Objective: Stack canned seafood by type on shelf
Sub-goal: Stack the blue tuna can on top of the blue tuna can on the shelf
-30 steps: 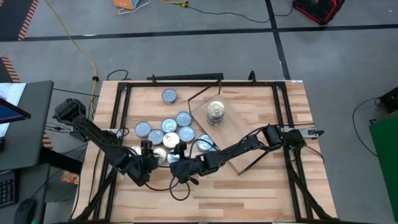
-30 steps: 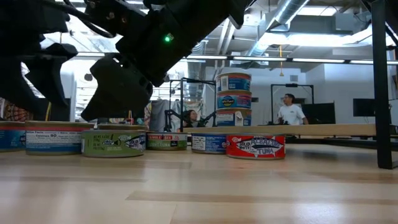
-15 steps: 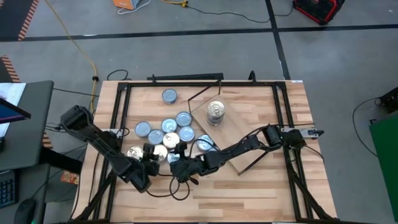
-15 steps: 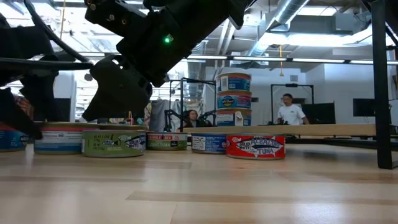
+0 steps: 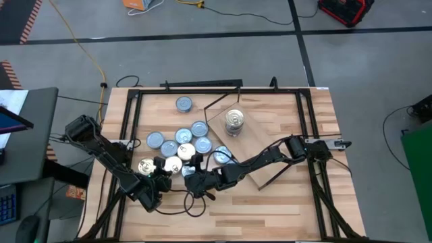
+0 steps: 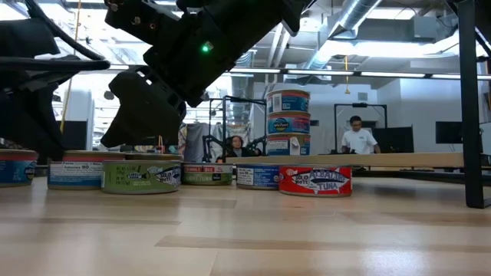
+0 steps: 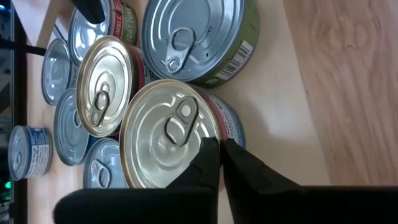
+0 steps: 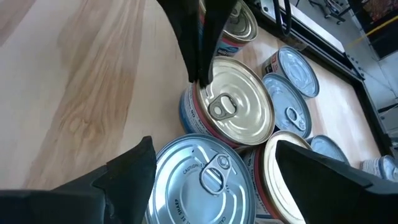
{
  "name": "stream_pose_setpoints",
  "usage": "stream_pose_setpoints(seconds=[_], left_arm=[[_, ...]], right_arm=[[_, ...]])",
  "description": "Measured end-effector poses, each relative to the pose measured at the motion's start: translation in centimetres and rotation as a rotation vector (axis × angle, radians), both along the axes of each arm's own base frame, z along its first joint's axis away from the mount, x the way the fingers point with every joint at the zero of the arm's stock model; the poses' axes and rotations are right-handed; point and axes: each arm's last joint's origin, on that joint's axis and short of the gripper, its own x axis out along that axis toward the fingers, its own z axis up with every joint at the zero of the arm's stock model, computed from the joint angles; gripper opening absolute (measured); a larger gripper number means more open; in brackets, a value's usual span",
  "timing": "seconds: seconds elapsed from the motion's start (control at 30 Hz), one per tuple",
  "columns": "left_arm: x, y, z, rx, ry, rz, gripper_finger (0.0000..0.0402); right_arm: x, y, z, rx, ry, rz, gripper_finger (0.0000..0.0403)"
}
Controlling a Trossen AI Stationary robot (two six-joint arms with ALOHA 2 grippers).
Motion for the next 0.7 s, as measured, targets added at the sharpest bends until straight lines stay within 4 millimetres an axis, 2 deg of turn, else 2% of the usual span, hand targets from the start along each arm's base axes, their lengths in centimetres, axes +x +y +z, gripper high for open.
stream_pose_setpoints(seconds=[0.2, 0.33, 0.7], left_arm=[[-0.25, -0.41, -0.06, -0.037, 0.016, -0.012, 0.0001], [-0.58, -0.71, -0.77, -0.101, 0.098, -0.026, 0.0001], [-0.41, -0.75, -0.38, -0.111, 0.062, -0.011, 0.0001]], right_arm=[[0.06, -0.18, -0.01, 0.035, -0.011, -0.020, 0.0360], [0.14, -0.48, -0.01, 0.048, -0.015, -0.033, 0.0360], [0.16, -0.46, 0.01, 0.054, -0.017, -0.029, 0.0360]])
